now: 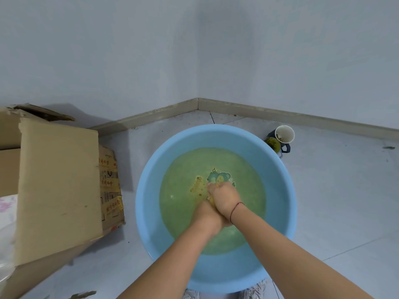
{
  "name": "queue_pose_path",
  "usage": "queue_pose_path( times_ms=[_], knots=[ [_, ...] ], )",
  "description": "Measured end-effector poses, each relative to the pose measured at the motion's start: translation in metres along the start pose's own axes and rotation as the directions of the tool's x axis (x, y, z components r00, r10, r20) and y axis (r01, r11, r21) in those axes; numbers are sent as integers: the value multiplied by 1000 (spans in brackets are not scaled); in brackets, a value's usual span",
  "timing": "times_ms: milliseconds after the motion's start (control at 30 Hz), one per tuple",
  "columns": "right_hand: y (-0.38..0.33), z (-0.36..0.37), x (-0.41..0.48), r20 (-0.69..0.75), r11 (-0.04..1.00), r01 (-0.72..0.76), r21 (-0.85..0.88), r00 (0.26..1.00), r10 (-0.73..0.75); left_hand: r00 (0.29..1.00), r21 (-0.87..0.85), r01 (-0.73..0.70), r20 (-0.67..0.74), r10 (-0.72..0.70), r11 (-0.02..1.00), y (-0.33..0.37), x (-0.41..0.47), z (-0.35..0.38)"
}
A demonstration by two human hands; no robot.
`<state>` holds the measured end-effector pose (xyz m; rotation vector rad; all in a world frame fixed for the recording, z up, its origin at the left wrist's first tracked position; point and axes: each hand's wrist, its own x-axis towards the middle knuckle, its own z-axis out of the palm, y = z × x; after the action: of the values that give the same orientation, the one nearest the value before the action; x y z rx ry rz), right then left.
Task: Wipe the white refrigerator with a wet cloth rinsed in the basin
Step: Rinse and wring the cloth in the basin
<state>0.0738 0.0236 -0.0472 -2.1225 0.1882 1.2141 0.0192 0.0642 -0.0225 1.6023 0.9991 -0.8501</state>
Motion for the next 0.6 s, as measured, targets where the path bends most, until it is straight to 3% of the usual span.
queue_pose_path(
  times_ms=[233, 367, 433, 500, 600],
  knots=[
    [-1, 0, -2, -68, 990, 8, -141, 998, -18, 989, 175, -24, -141, 49, 984, -10, 3, 7],
    [-3, -2, -8, -112, 980, 136, -148, 982, -153, 964, 203, -66, -240, 115, 977, -12, 3, 8],
    [-6, -5, -12, -49, 975, 223, -25, 973, -224, 973, -95, -119, -207, 97, 988, -10, 6, 4],
    [-7, -11, -15, -32, 960, 272, 72, 962, -270, 992, -474, -126, -55, 114, 871, -9, 8, -2],
    [-1, -31, -23, 97, 959, 138, 248, 981, -167, 987, -605, -106, 33, 158, 789, -13, 3, -19]
  ],
)
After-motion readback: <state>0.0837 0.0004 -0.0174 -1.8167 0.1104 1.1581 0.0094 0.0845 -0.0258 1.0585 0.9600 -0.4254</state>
